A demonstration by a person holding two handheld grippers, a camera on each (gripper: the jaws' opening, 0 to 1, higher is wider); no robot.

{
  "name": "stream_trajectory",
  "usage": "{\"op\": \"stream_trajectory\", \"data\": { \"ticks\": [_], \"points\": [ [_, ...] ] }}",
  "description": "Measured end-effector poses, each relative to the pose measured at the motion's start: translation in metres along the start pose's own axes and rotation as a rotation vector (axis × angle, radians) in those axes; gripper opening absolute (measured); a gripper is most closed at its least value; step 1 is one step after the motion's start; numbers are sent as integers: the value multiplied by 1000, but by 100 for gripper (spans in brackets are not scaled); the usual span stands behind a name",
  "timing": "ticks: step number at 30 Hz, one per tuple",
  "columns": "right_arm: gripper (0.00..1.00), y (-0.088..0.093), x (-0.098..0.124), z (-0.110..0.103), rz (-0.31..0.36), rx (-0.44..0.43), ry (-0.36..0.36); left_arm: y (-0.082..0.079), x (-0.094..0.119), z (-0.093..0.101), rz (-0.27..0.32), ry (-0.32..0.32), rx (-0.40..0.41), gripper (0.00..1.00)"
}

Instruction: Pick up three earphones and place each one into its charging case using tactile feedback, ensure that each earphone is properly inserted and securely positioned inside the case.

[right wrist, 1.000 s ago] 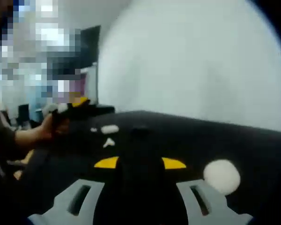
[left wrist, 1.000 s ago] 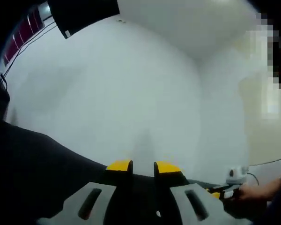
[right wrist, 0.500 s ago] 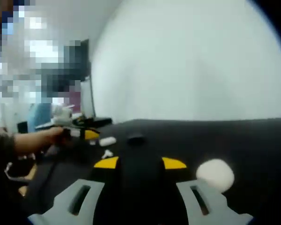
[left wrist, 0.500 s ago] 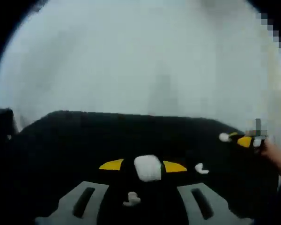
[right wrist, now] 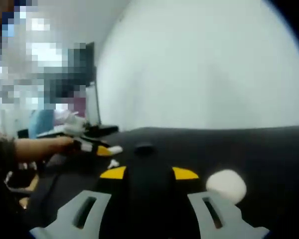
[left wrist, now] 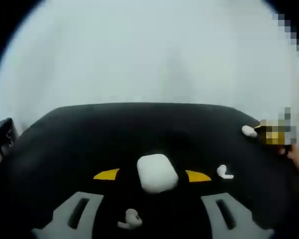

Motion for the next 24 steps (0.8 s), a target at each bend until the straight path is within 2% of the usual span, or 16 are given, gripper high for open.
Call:
{"op": "stream_trajectory", "data": {
  "ticks": [3,4,6,14,17,21,22,24],
  "points": [
    [35,1,1,0,-5,16,-2,6,-8,2,-56,0,-29,43],
    [35,2,1,-1,-7,21,-3,4,-9,2,-36,0,-32,41],
    [35,2,2,-2,-8,28,-5,4,-10,6,-33,23,-19,34],
    [35,1,7,-1,0,11,-3,3,-8,8,-32,42,-34,31],
    [35,1,7,0,-3,15,-1,-1,-5,17,2,73,-23,31],
    [35,1,7,0,-5,18,-2,-16,0,36,71,144,-8,30],
    [35,1,8,0,-5,18,-2,-19,1,40,79,157,-16,30],
    [35,-1,9,1,4,10,1,-28,3,60,95,204,-59,30]
  ]
}}
Point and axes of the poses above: the point that each gripper's makers call its tool centre point, and the gripper's own axes: x roughly backward along the fingers, z roughly to its right, y roughly out of its underside, the point moved 2 cm from there along x, roughly backward along the fingers, and after that the axes turned 14 degrees about y, right-handed, at the moved point
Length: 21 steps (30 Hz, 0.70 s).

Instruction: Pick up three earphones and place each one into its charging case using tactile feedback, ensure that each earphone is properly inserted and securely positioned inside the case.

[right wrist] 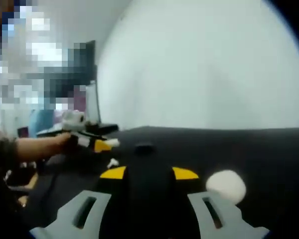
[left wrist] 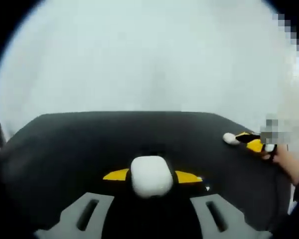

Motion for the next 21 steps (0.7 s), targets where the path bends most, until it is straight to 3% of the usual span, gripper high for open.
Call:
{"op": "stream_trajectory", "data": {
  "ticks": [1,5,12,16,21],
  "points": [
    [35,-3,1,0,8,-11,-2,-3,-2,10,-1,29,-14,30],
    [35,-19,5,6,64,-185,-38,-1,-10,48,-24,98,-54,30],
    [35,-26,7,16,87,-209,-15,22,-26,123,-101,317,-78,30],
    [35,-28,7,18,91,-256,-27,42,-35,143,-189,293,-110,30],
    [35,-28,5,19,87,-225,-18,57,-51,150,-202,270,-113,30]
  ]
}}
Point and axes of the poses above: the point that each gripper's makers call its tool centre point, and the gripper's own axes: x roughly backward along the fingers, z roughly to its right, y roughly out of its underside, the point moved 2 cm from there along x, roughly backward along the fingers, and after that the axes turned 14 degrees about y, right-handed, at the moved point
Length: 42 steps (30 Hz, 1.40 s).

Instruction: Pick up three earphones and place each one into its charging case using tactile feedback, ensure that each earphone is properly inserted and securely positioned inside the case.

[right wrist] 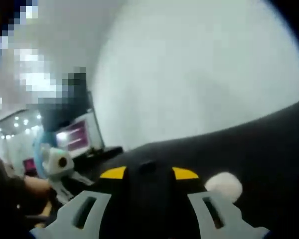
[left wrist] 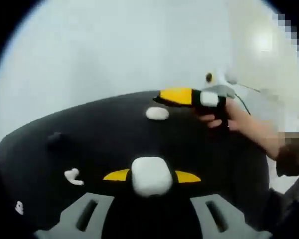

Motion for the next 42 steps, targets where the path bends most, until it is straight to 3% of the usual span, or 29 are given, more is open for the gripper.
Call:
{"op": "stream_trajectory", "data": {
  "ticks": [5,8,11,17,19,25,29,34,36,38,40,42],
  "points": [
    [35,4,0,-4,-11,23,-2,1,-2,2,8,24,1,31],
    [35,4,0,-6,-9,26,-6,-2,7,5,26,62,-2,32],
    [35,1,3,-9,5,38,0,-14,25,5,112,104,35,29],
    [35,0,3,-18,15,58,-19,-49,84,-41,319,-22,14,24],
    [35,4,1,-21,-3,79,-28,-57,93,-50,366,-30,21,24],
    [26,19,1,-28,-73,120,-54,-81,102,-84,419,-111,-78,24],
    [26,28,1,-27,-117,117,-61,-99,108,-105,511,-162,-132,20],
    [25,38,4,-26,-160,119,-53,-98,121,-111,687,-117,-135,15],
    [29,40,4,-28,-161,153,-44,-95,124,-110,682,-75,-73,15],
    [35,40,5,-32,-162,171,-57,-98,129,-110,727,-73,-79,15],
    [38,43,6,-36,-172,179,-78,-100,133,-109,762,-46,-24,14],
    [38,50,8,-41,-217,155,-74,-102,137,-109,791,-29,1,14]
  ]
}}
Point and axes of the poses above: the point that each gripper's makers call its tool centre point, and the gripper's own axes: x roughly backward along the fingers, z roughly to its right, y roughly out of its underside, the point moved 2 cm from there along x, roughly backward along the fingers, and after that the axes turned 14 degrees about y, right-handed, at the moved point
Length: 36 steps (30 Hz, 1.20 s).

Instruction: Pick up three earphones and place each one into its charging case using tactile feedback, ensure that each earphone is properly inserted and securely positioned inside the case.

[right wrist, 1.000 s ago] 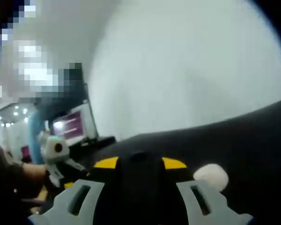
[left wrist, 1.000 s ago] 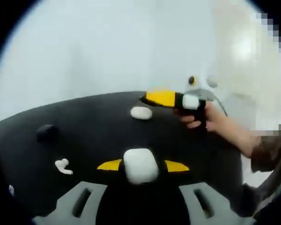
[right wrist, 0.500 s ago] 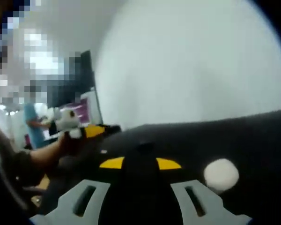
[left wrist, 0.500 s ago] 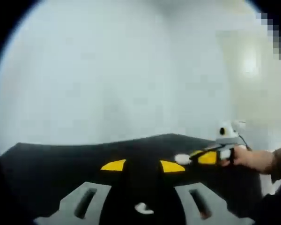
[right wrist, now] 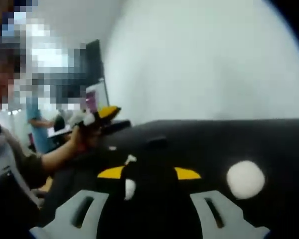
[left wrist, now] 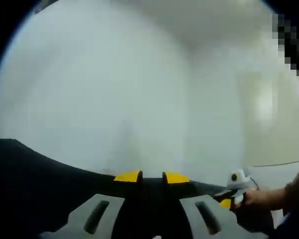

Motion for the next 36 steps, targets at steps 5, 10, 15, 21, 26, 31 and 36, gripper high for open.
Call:
{"op": "stream_trajectory", "data": {
  "ticks": [5,10,15,21,26,31,36],
  "points": [
    [38,-4,5,-36,-10,166,72,-15,4,7,66,29,43,14],
    [43,7,0,-71,-18,275,93,-13,-1,9,76,46,72,13],
    [59,33,5,-65,-122,109,290,1,-11,13,39,67,103,13],
    [48,41,31,-65,-94,19,360,-7,-13,19,64,100,98,13],
    [48,48,13,-75,-128,-32,332,-18,-8,21,104,128,132,13],
    [50,50,-6,-69,-185,68,370,-20,-6,27,108,148,135,13],
    [53,44,-23,-55,-212,106,365,-21,-6,37,104,169,118,14]
  ]
}}
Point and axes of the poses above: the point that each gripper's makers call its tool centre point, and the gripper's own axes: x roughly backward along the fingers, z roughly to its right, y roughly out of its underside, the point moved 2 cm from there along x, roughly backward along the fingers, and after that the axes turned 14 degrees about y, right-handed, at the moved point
